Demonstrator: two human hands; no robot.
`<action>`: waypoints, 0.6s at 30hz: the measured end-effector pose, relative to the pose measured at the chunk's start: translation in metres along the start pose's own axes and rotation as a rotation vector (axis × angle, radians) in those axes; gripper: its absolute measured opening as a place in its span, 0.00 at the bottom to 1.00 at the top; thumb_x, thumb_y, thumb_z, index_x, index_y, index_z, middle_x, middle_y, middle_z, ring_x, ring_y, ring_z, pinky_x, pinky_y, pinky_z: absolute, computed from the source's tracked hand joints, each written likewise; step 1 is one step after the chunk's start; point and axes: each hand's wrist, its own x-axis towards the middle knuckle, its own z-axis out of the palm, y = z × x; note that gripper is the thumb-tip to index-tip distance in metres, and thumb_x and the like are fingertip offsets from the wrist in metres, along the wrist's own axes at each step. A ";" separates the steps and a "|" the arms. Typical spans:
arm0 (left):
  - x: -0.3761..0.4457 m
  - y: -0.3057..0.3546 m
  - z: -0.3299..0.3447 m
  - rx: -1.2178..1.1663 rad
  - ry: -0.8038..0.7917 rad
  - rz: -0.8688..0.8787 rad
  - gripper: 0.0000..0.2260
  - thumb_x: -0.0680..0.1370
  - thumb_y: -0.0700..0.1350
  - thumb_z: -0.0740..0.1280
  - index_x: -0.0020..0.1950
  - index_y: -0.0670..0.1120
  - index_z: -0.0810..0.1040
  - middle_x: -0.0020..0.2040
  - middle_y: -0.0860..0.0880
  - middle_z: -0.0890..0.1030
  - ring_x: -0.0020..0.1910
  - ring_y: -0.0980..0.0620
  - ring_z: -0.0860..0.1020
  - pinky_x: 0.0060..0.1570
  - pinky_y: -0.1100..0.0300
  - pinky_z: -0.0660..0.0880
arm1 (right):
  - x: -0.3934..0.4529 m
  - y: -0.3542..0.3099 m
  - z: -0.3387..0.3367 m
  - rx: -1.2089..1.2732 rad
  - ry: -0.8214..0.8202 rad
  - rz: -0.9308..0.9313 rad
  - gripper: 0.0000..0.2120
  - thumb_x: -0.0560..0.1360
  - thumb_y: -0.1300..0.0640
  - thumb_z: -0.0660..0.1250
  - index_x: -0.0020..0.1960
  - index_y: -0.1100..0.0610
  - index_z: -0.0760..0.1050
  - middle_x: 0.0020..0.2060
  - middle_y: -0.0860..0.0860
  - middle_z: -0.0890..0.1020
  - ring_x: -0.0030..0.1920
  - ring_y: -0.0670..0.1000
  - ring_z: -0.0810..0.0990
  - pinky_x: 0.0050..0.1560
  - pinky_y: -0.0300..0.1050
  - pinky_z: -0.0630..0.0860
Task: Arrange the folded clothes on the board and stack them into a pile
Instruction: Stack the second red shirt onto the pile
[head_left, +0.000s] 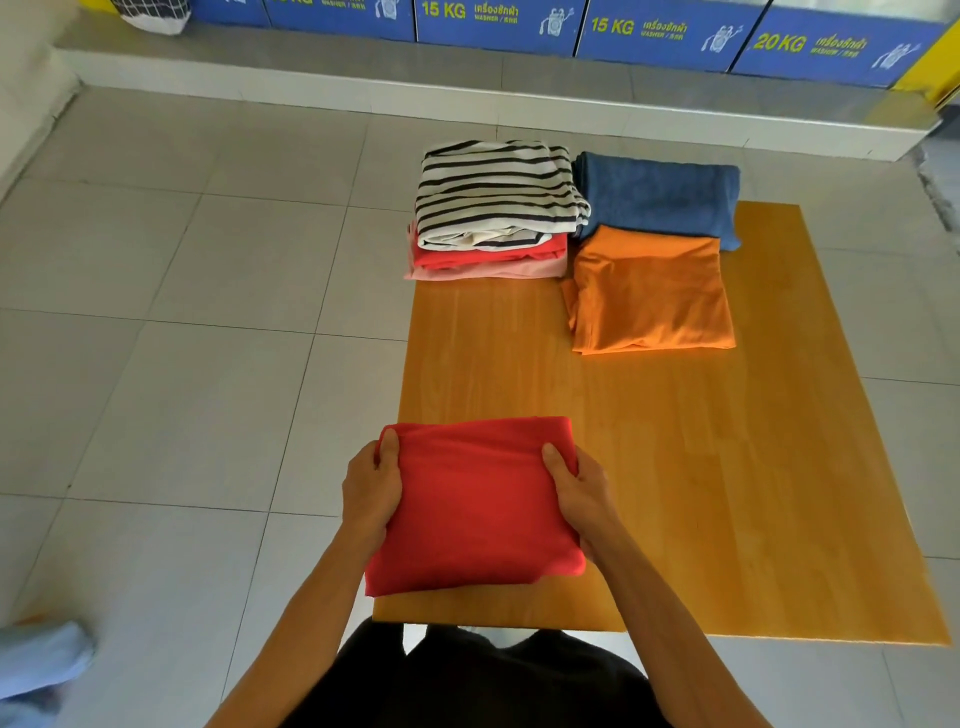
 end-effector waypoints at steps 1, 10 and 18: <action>0.005 0.004 0.001 -0.013 0.000 -0.004 0.28 0.81 0.64 0.52 0.68 0.45 0.74 0.60 0.44 0.80 0.58 0.43 0.78 0.61 0.41 0.75 | 0.004 -0.004 0.000 0.008 0.009 0.012 0.14 0.79 0.43 0.66 0.55 0.52 0.81 0.49 0.54 0.85 0.49 0.55 0.84 0.51 0.58 0.82; 0.054 0.057 0.006 -0.166 0.048 0.021 0.18 0.79 0.65 0.56 0.49 0.56 0.79 0.47 0.53 0.82 0.47 0.51 0.80 0.43 0.56 0.75 | 0.055 -0.063 -0.004 0.014 0.008 0.039 0.18 0.75 0.35 0.67 0.46 0.49 0.84 0.42 0.52 0.88 0.42 0.51 0.85 0.46 0.56 0.83; 0.141 0.219 0.008 -0.278 0.077 0.180 0.19 0.76 0.66 0.62 0.38 0.54 0.82 0.38 0.52 0.82 0.39 0.51 0.80 0.37 0.55 0.78 | 0.158 -0.229 -0.016 -0.039 0.050 -0.190 0.30 0.77 0.33 0.62 0.46 0.61 0.82 0.33 0.51 0.80 0.33 0.48 0.78 0.35 0.44 0.75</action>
